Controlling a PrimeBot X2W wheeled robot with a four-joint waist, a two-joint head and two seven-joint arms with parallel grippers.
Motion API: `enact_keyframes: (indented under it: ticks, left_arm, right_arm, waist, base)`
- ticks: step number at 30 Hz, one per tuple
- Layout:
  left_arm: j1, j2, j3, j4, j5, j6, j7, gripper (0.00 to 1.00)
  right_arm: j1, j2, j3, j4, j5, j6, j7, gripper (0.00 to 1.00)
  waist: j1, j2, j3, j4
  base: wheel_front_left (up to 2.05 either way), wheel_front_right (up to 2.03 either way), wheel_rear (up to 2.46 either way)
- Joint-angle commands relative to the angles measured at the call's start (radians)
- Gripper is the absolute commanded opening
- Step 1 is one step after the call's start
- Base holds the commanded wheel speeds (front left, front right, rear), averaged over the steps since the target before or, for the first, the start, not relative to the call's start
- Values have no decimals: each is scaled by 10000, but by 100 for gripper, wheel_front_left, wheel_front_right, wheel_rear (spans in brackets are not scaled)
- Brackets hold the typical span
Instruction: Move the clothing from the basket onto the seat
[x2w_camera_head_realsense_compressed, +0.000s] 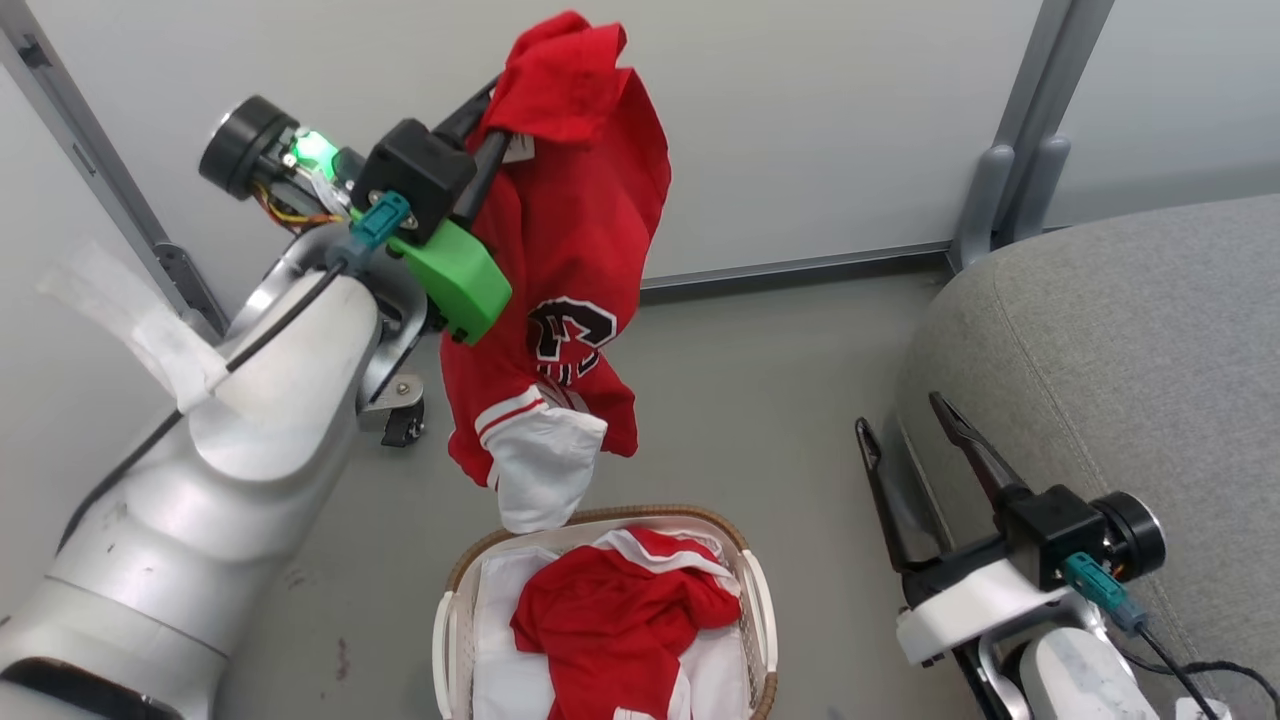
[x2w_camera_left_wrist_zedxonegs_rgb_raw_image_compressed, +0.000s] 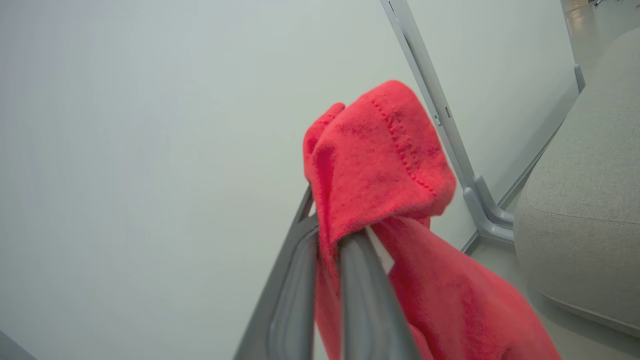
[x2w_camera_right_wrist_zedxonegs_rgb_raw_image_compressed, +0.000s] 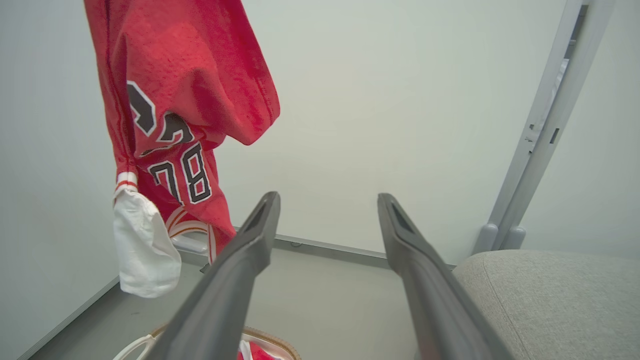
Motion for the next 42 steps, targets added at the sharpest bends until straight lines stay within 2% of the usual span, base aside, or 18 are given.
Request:
enact_keyframes:
  ticks: [1, 10, 17, 25, 33, 34, 35, 38, 42]
  left_arm:
    - [-333, 88, -100, -8, -96, -21, 16, 0]
    - [-1475, -311, -871, 89, -531, -21, 5, 0]
    - [-1989, -851, -1557, -103, -896, -22, -108, 0]
    - [-2178, -1252, -2285, -571, -1419, -2, -118, 0]
    - [-1947, -1432, -2522, -991, -1894, -3, -35, 0]
    - [-1904, -1437, -2526, -1045, -1948, -3, -39, 0]
    - [-1863, -1435, -2526, -1080, -1991, -3, -38, 0]
    - [-1702, -1364, -2511, -1093, -2134, 7, -20, 0]
    - [-1468, -1182, -2456, -988, -2261, 74, -35, 0]
  right_arm:
    - [-190, -38, 159, 52, -52, -7, -49, 100]
    - [-1189, -38, 1526, 334, 205, -7, -49, 100]
    - [-2187, -36, 2423, 1386, 365, -7, -48, 100]
    - [-3146, -38, 2712, 2175, 801, -7, -48, 100]
    - [-3662, -36, 2464, 2726, 1034, -7, -48, 99]
    - [-3726, -36, 2493, 2782, 1065, -7, -48, 51]
    - [-3789, -36, 2503, 2790, 1099, -7, -49, 45]
    - [-3869, -36, 2484, 2696, 1137, -7, -48, 0]
    - [-3810, -38, 2449, 2576, 1125, -7, -49, 0]
  waist:
    - [1, 0, -3, -45]
    - [1, 0, -65, 58]
    - [1, 0, -147, 443]
    - [1, 0, -283, 920]
    - [1, 0, -364, 1276]
    - [1, 0, -372, 1308]
    - [1, 0, -377, 1333]
    - [1, 0, -383, 1388]
    - [1, 0, -398, 1385]
  base:
    - [0, 0, 0]
    - [0, 0, 0]
    - [0, 0, 0]
    - [0, 0, 0]
    - [0, 0, 0]
    - [0, 0, 0]
    - [0, 0, 0]
    - [0, 0, 0]
    - [0, 0, 0]
